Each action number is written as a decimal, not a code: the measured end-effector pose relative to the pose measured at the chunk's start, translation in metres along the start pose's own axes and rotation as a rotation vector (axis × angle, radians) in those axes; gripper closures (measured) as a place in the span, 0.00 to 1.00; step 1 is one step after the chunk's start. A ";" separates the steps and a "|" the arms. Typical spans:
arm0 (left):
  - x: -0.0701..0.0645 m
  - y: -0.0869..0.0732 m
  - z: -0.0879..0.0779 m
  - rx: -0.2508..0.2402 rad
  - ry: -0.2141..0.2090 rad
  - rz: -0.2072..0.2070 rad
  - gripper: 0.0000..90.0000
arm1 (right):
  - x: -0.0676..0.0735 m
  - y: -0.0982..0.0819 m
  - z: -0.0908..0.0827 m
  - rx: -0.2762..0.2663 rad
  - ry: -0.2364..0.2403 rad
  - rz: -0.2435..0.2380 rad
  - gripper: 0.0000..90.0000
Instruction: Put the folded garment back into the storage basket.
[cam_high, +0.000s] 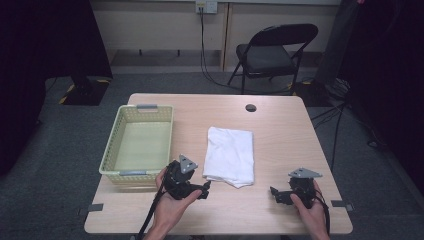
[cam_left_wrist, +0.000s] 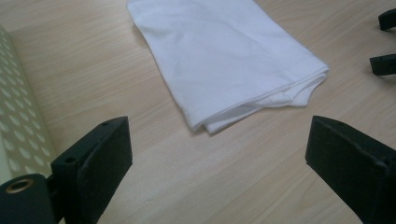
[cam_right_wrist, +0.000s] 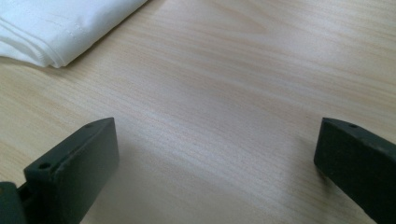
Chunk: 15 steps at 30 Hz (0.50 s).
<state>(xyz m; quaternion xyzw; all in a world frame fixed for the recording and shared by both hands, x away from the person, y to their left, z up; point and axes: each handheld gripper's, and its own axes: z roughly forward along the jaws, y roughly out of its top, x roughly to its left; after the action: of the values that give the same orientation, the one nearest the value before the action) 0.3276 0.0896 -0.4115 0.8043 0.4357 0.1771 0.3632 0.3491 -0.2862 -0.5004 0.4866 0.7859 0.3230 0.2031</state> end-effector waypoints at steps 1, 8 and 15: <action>-0.001 0.002 0.001 0.000 0.001 0.000 0.07 | 0.000 0.000 0.000 0.000 0.000 0.000 0.00; -0.002 0.008 0.007 -0.008 -0.009 -0.011 0.06 | 0.000 0.000 0.000 0.000 0.000 0.000 0.00; -0.003 0.013 0.015 -0.007 -0.017 -0.029 0.06 | 0.000 0.000 0.000 -0.001 0.000 -0.001 0.00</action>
<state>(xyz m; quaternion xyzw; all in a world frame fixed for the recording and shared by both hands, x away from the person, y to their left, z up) 0.3427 0.0760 -0.4119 0.7980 0.4438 0.1665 0.3721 0.3484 -0.2859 -0.5004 0.4863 0.7859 0.3233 0.2034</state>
